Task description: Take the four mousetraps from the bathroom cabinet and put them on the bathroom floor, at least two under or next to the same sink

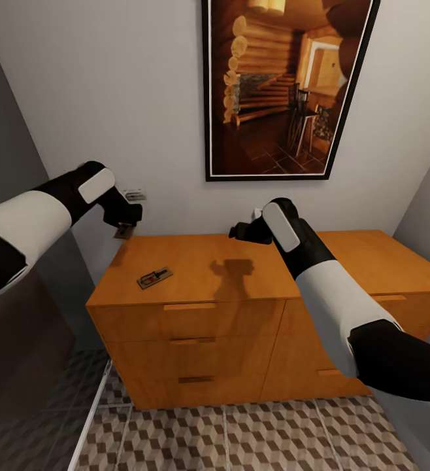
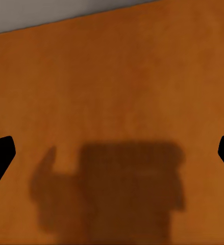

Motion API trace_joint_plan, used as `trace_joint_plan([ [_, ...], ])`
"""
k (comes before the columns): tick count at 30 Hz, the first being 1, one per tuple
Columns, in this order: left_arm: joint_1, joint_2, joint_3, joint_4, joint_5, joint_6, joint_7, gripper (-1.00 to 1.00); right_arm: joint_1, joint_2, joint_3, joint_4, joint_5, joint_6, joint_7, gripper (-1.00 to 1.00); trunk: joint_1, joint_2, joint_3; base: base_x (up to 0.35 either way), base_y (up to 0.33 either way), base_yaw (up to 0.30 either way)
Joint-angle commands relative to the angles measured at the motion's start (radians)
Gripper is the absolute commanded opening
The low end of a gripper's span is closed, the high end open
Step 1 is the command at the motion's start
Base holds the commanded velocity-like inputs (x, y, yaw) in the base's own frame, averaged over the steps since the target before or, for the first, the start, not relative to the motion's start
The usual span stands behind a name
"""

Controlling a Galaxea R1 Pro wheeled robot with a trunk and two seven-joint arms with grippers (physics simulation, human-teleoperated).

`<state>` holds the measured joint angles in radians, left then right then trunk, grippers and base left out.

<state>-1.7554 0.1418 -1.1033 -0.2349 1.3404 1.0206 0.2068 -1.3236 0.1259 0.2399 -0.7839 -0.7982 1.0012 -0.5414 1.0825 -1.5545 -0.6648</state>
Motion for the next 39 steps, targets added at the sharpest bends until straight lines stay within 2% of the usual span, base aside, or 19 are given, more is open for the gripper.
trace_joint_plan([
  [1, -0.003, 0.001, -0.005, -0.003, 0.008, 0.003, 0.006, -1.0, -0.001, 0.0, 0.003, -0.002, -0.01, 0.002, -0.011, 1.0, 0.0, 0.0, -0.001, 0.0, 0.0, 0.0],
  [3, -0.018, 0.001, -0.004, -0.003, 0.009, 0.004, 0.005, -1.0, 0.0, 0.001, 0.017, -0.006, -0.011, 0.003, -0.01, 1.0, 0.0, 0.0, -0.001, 0.0, 0.0, 0.0],
  [6, -0.038, -0.002, -0.002, -0.003, 0.009, 0.004, 0.005, -1.0, -0.001, 0.007, 0.081, -0.013, -0.012, 0.004, -0.007, 1.0, 0.0, 0.0, -0.001, 0.0, 0.0, 0.0],
  [8, -0.047, -0.013, -0.002, -0.002, 0.009, 0.004, 0.005, -1.0, -0.001, 0.013, 0.138, -0.021, -0.017, 0.004, -0.004, 1.0, 0.0, 0.0, -0.001, 0.0, 0.0, 0.0],
  [10, -0.057, -0.03, -0.001, -0.001, 0.009, 0.005, 0.005, -1.0, -0.003, 0.025, 0.223, -0.026, -0.036, 0.004, 0.009, 1.0, 0.0, 0.0, -0.001, 0.0, 0.0, 0.0],
  [11, -0.06, -0.034, -0.001, 0.0, 0.01, 0.006, 0.005, -1.0, -0.003, 0.027, 0.243, -0.027, -0.044, 0.004, 0.014, 1.0, 0.0, 0.0, -0.001, 0.0, 0.0, 0.0],
  [13, -0.07, -0.043, 0.001, 0.0, 0.017, 0.007, 0.005, -1.0, -0.008, 0.035, 0.313, -0.031, -0.093, 0.004, 0.05, 1.0, 0.0, 0.0, -0.001, 0.0, 0.0, 0.0],
  [14, -0.073, -0.045, 0.001, 0.0, 0.022, 0.008, 0.005, -1.0, -0.011, 0.036, 0.329, -0.031, -0.109, 0.004, 0.063, 1.0, 0.0, 0.0, -0.001, 0.0, 0.0, 0.0],
  [16, -0.09, -0.047, 0.001, 0.0, 0.06, 0.008, 0.005, -1.0, -0.033, 0.037, 0.395, -0.031, -0.169, 0.005, 0.124, 1.0, 0.0, 0.0, -0.001, 0.0, 0.0, 0.0],
  [19, -0.114, -0.047, 0.0, -0.002, 0.142, 0.007, 0.005, -1.0, -0.071, 0.034, 0.512, -0.032, -0.208, 0.006, 0.214, 1.0, 0.0, 0.0, -0.001, 0.0, 0.0, 0.0],
  [24, -0.143, -0.047, 0.0, -0.004, 0.205, 0.007, 0.005, -1.0, -0.089, 0.032, 0.629, -0.034, -0.215, 0.007, 0.301, 1.0, 0.0, 0.0, -0.001, 0.0, 0.0, 0.0],
  [27, -0.163, -0.048, 0.003, -0.005, 0.223, 0.007, 0.005, -1.0, -0.091, 0.032, 0.683, -0.035, -0.215, 0.006, 0.319, 1.0, 0.0, 0.0, -0.001, 0.0, 0.0, 0.0],
  [30, -0.178, -0.048, 0.023, -0.027, 0.278, 0.007, 0.005, -1.0, -0.092, 0.034, 0.728, -0.035, -0.215, 0.005, 0.326, 1.0, 0.0, 0.0, -0.001, 0.0, 0.0, 0.0],
  [32, -0.184, -0.047, 0.056, -0.067, 0.357, 0.006, 0.005, -1.0, -0.092, 0.036, 0.755, -0.035, -0.216, 0.002, 0.33, 1.0, 0.0, 0.0, -0.001, 0.0, 0.0, 0.0],
  [33, -0.186, -0.047, 0.067, -0.078, 0.379, 0.005, 0.005, -1.0, -0.092, 0.036, 0.759, -0.035, -0.216, 0.001, 0.331, 1.0, 0.0, 0.0, -0.001, 0.0, 0.0, 0.0],
  [34, -0.189, -0.045, 0.092, -0.101, 0.426, 0.004, 0.005, -1.0, -0.092, 0.037, 0.766, -0.035, -0.217, -0.002, 0.335, 1.0, 0.0, 0.0, -0.001, 0.0, 0.0, 0.0],
  [35, -0.19, -0.044, 0.107, -0.113, 0.45, 0.003, 0.005, -1.0, -0.092, 0.038, 0.769, -0.035, -0.217, -0.002, 0.336, 1.0, 0.0, 0.0, -0.001, 0.0, 0.0, 0.0],
  [37, -0.194, -0.041, 0.174, -0.155, 0.54, 0.0, 0.006, -1.0, -0.092, 0.039, 0.778, -0.035, -0.215, -0.004, 0.343, 1.0, 0.0, 0.0, -0.001, 0.0, 0.0, 0.0],
  [39, -0.197, -0.042, 0.229, -0.173, 0.589, -0.002, 0.007, -1.0, -0.092, 0.039, 0.787, -0.04, -0.214, -0.005, 0.346, 1.0, 0.0, 0.0, -0.001, 0.0, 0.0, 0.0],
])
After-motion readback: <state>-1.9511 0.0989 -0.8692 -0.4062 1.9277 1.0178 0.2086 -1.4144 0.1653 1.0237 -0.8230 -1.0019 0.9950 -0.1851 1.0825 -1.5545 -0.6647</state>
